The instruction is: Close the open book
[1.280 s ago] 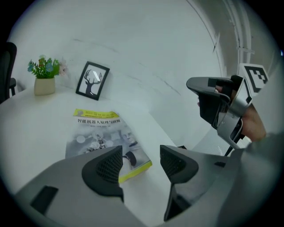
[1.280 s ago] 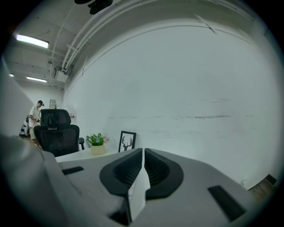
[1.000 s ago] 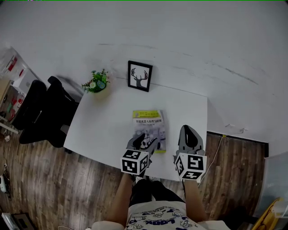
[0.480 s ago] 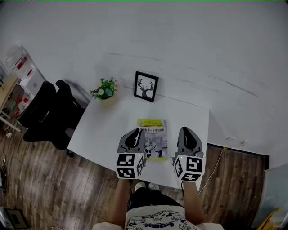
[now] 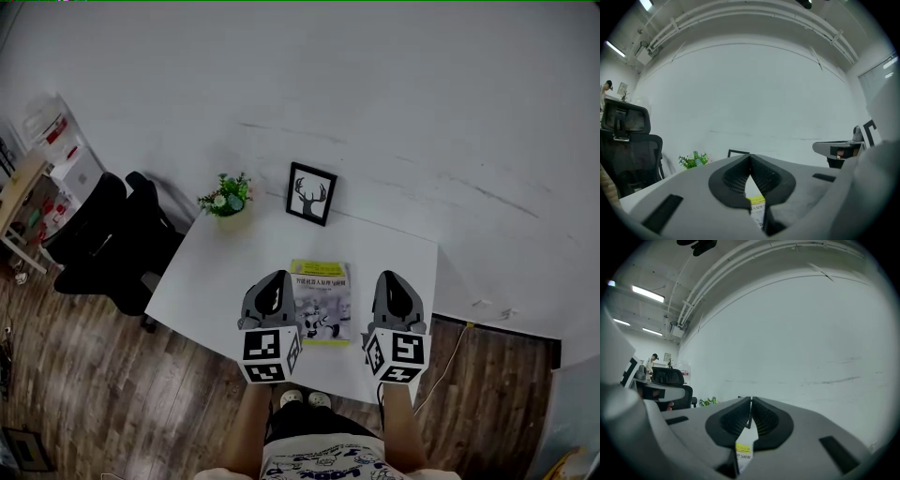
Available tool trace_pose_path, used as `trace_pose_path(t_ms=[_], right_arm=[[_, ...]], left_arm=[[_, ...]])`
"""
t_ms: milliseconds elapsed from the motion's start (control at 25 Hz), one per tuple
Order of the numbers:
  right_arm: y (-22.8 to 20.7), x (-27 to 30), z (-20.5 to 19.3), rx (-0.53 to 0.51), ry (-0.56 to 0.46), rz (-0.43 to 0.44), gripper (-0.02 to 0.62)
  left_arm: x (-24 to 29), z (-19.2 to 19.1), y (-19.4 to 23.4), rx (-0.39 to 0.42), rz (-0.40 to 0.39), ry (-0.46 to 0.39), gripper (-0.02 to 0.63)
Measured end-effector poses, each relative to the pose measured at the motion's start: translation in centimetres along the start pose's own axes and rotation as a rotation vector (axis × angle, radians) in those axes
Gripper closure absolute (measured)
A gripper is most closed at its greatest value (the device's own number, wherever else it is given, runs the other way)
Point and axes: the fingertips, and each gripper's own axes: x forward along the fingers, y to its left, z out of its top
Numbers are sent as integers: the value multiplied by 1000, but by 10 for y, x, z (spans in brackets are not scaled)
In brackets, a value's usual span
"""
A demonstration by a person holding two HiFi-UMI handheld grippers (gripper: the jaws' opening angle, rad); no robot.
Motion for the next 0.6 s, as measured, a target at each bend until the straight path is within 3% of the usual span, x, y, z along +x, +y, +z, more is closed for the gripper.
trace_pose_path(t_ms=[600], right_arm=[[4, -1, 11, -4, -25, 8, 565]], left_arm=[[-12, 19, 5, 36, 46, -36, 583]])
